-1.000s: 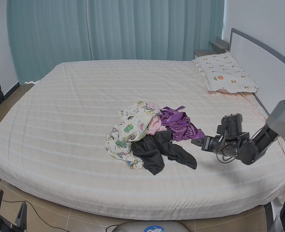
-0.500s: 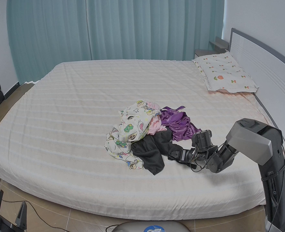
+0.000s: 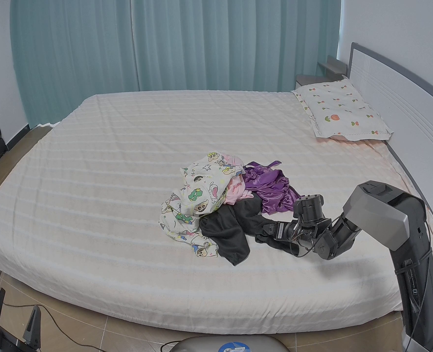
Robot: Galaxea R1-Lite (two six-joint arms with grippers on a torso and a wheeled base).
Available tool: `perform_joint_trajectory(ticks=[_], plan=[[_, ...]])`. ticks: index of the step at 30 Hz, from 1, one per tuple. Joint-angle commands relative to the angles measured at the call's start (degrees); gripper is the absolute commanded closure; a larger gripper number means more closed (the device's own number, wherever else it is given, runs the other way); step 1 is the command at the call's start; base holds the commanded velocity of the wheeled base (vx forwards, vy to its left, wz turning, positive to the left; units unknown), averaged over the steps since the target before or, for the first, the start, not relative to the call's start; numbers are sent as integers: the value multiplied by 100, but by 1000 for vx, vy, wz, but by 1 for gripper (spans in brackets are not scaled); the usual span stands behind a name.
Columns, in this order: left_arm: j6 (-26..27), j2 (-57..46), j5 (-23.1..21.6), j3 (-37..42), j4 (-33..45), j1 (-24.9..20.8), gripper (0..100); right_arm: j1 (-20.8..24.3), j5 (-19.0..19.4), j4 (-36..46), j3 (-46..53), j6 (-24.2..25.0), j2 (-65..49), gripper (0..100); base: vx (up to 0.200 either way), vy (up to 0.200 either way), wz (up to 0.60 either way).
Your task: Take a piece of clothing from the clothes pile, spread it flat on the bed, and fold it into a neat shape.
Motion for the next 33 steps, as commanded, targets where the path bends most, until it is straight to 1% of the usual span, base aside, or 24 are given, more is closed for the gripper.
perform_joint_trajectory(ticks=[1, 7, 8, 11, 12, 16, 20, 22, 25, 26, 28, 30, 31, 32, 33], plan=[[-2, -101, 4, 101, 0, 2, 0, -78, 5, -14, 51, -135, 23, 0, 0, 0, 0], [-2, -101, 4, 101, 9, 11, 0, 54, 14, 74, 15, -143, 50, 0, 0, 0, 0], [7, -101, 4, 101, 0, 2, 0, 203, 93, 100, 68, -152, 58, 0, 0, 0, 0], [7, -101, 4, 101, 9, 2, 0, 221, 110, 118, 33, -152, 67, 0, 0, 0, 0], [15, -101, 4, 101, 0, 2, 0, 212, 119, 109, 33, -143, 67, 100, 0, 0, 0], [15, -101, -84, 101, 0, 2, 0, 177, 110, -5, 68, 94, 67, 100, 0, 0, 0], [7, -101, -163, 101, 0, 2, 0, 133, 110, -49, 297, 683, -109, 100, 0, 0, 0], [15, -101, -155, 101, 0, 11, 0, 98, 145, -199, 604, 1017, -399, 100, 0, 0, 0], [-2, -101, -155, 101, 0, 11, 0, 54, 391, -603, 1228, 1482, -803, 100, 0, 0, 0], [15, -101, -155, 101, -9, 11, 0, 45, 427, -708, 1369, 1570, -891, 100, 0, 0, 0], [-46, -101, -111, 40, -114, 11, 0, 45, 471, -1262, 2046, 1948, -1225, 100, 0, 0, 0], [-486, 154, -111, -839, -343, 2, 0, 45, 497, -1877, 2608, 2274, -1453, 100, 0, 0, 0], [-943, 663, -102, -1428, -369, 2, 0, 36, 541, -2282, 2925, 2423, -1515, 100, 0, 0, 0], [-1118, 954, -137, -1542, -387, 28, 0, 36, 567, -2475, 3074, 2484, -1515, 100, 0, 0, 0], [-1118, 1287, -207, -1621, -396, 63, 0, 28, 576, -2668, 3241, 2520, -1524, 100, 0, 0, 0]])
